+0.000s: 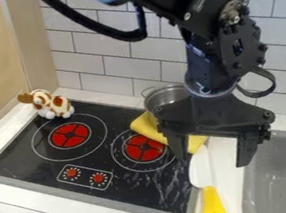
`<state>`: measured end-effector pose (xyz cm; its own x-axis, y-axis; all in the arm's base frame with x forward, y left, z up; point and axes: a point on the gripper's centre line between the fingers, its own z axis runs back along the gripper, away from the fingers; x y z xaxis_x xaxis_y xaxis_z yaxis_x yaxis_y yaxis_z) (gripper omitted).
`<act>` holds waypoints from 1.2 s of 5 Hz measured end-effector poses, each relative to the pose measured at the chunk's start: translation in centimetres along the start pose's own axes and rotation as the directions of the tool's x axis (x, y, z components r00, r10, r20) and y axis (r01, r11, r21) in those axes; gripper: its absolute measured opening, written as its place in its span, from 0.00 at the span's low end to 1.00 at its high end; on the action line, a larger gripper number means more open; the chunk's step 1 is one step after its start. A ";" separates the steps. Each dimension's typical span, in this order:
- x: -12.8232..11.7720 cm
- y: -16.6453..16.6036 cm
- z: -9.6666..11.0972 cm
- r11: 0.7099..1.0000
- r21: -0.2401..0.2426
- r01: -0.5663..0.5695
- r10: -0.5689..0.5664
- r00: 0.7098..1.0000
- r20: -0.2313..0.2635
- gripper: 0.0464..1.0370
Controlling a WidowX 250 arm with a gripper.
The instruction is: Move the yellow knife on the bottom part of the left burner
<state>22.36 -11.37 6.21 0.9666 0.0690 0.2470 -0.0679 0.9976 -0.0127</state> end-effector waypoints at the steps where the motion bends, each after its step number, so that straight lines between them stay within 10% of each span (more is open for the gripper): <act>1: -1.2 0.7 -0.9 1.000 0.030 0.002 -0.001 0.999 -0.040 0.96; 6: -2.1 -1.5 -4.4 0.996 0.091 0.001 0.011 0.992 -0.129 0.96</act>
<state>21.52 -12.96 1.45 0.9896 0.0799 0.1194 -0.0893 0.9931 0.0756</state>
